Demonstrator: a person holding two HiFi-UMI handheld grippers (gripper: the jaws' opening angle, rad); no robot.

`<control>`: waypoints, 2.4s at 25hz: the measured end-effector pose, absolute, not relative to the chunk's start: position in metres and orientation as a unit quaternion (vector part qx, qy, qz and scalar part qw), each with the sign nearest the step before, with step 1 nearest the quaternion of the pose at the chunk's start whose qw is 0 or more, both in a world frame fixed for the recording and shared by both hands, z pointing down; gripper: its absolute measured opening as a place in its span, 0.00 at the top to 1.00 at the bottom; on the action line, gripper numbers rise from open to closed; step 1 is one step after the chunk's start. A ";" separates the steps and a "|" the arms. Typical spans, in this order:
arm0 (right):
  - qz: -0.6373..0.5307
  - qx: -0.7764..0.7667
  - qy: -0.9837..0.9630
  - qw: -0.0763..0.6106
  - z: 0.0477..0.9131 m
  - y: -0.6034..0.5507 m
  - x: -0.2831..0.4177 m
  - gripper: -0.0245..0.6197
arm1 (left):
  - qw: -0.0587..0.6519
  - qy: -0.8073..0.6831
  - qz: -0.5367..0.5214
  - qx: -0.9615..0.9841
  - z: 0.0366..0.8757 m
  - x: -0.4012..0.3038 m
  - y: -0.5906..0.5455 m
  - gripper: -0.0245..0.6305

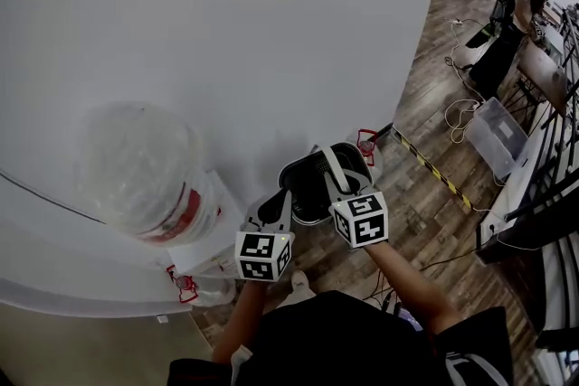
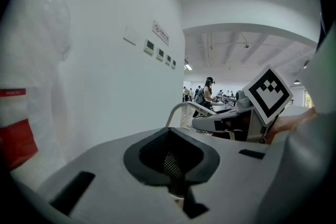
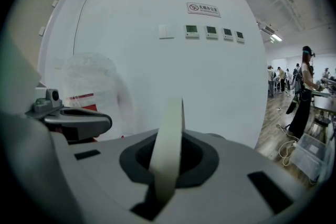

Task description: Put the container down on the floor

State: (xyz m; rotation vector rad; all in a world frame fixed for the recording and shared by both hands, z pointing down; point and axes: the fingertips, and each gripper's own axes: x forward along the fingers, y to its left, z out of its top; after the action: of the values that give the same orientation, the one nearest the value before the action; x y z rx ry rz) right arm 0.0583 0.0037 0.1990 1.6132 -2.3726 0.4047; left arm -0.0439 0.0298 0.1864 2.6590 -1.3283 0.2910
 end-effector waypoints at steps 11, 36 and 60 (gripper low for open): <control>0.135 0.567 -0.802 0.128 0.195 -0.048 0.036 0.91 | 0.093 -0.425 0.088 0.896 0.188 -0.064 -0.021 0.94; 0.154 0.586 -0.782 0.146 0.215 -0.077 0.008 0.91 | 0.129 -0.384 0.079 0.911 0.208 -0.089 -0.055 0.94; 0.216 0.541 -0.788 0.199 0.304 -0.101 0.026 0.91 | 0.217 -0.409 0.117 0.879 0.303 -0.069 -0.065 0.94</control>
State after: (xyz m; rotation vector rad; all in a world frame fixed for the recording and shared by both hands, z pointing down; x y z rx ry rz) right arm 0.0263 -0.1012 0.3036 1.5124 -2.2031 0.6052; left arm -0.0685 -0.0648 0.3027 2.4342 -1.1333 0.3251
